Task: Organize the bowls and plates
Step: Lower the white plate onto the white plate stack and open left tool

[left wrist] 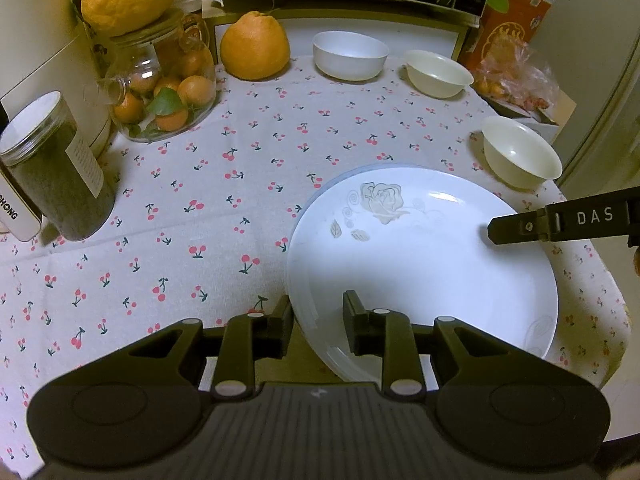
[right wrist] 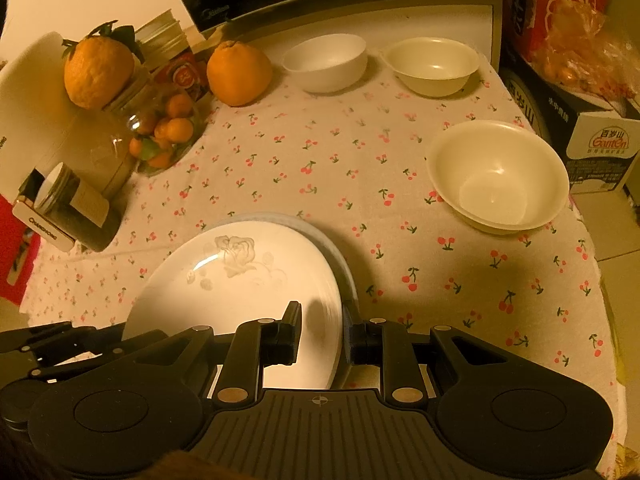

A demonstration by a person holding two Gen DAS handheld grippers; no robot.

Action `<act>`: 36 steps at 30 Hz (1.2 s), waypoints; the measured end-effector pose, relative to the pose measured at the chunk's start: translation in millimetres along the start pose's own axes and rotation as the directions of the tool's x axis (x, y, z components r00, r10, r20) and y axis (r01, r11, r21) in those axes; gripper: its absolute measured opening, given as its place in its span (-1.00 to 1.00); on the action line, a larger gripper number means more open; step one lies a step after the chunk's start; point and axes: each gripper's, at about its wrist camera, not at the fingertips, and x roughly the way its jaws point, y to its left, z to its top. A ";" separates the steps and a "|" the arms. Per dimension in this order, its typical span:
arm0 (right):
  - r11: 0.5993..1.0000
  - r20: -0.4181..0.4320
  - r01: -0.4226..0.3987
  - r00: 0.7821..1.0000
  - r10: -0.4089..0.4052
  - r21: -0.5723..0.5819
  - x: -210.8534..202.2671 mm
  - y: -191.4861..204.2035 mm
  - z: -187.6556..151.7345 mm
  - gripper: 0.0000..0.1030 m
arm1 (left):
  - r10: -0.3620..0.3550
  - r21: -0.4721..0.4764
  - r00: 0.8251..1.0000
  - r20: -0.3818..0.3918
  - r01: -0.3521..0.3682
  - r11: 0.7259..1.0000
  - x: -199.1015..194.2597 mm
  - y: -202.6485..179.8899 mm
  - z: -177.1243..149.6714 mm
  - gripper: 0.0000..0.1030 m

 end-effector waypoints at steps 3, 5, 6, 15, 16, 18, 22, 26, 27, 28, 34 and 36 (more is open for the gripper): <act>1.000 0.000 0.014 1.000 -0.014 -0.004 0.6 1.3 0.4 -0.66 | 0.003 0.002 1.000 0.000 -0.003 1.000 -0.3 -0.5 0.0 -0.53; 1.000 0.000 0.018 1.000 -0.018 -0.003 1.0 0.5 0.5 -0.72 | 0.003 0.000 1.000 0.000 -0.003 1.000 -0.4 -0.3 0.1 -0.53; 1.000 0.000 0.019 1.000 -0.019 -0.002 1.1 -0.2 0.7 -0.73 | 0.003 0.001 1.000 -0.001 -0.003 1.000 -0.4 -0.4 0.1 -0.53; 0.999 0.008 0.034 0.999 -0.034 -0.012 0.3 -0.1 0.1 -0.85 | 0.003 0.002 1.000 -0.002 -0.003 1.000 -0.6 -1.0 0.5 -0.51; 0.999 0.008 0.035 0.999 -0.035 -0.014 0.2 0.3 0.1 -0.85 | 0.002 0.001 1.000 -0.002 -0.002 1.000 -0.5 -0.9 0.5 -0.51; 0.999 0.007 0.039 0.999 -0.039 -0.021 -0.2 1.2 0.3 -0.85 | -0.002 -0.001 1.000 -0.003 0.002 1.000 0.0 -0.6 0.4 -0.50; 0.998 0.009 0.047 0.999 -0.047 -0.044 -1.7 3.6 -0.8 -0.85 | -0.007 -0.006 1.000 -0.005 0.007 1.000 0.4 0.7 0.7 -0.50; 0.997 0.009 0.050 0.999 -0.049 -0.060 -2.3 4.8 -0.9 -0.86 | 0.005 -0.010 1.000 -0.001 -0.005 1.000 -0.5 1.6 1.0 -0.48; 0.997 0.009 0.051 0.999 -0.050 -0.063 -2.4 5.1 -1.0 -0.86 | 0.007 -0.011 1.000 0.000 -0.007 1.000 -0.5 2.2 1.1 -0.47; 0.997 0.009 0.052 0.999 -0.051 -0.065 -2.9 5.5 -1.5 -0.86 | 0.009 -0.012 1.000 -0.001 -0.009 1.000 -0.5 2.9 0.9 -0.46; 0.991 0.015 0.094 0.996 -0.093 -0.093 -3.6 6.9 -2.6 -0.85 | 0.036 -0.014 0.999 -0.006 -0.036 0.999 0.1 6.2 0.8 -0.35; 0.993 0.009 0.083 0.997 -0.082 -0.089 -3.3 4.6 -2.7 -0.86 | 0.033 -0.011 0.999 -0.012 -0.033 0.999 1.4 6.6 0.6 -0.35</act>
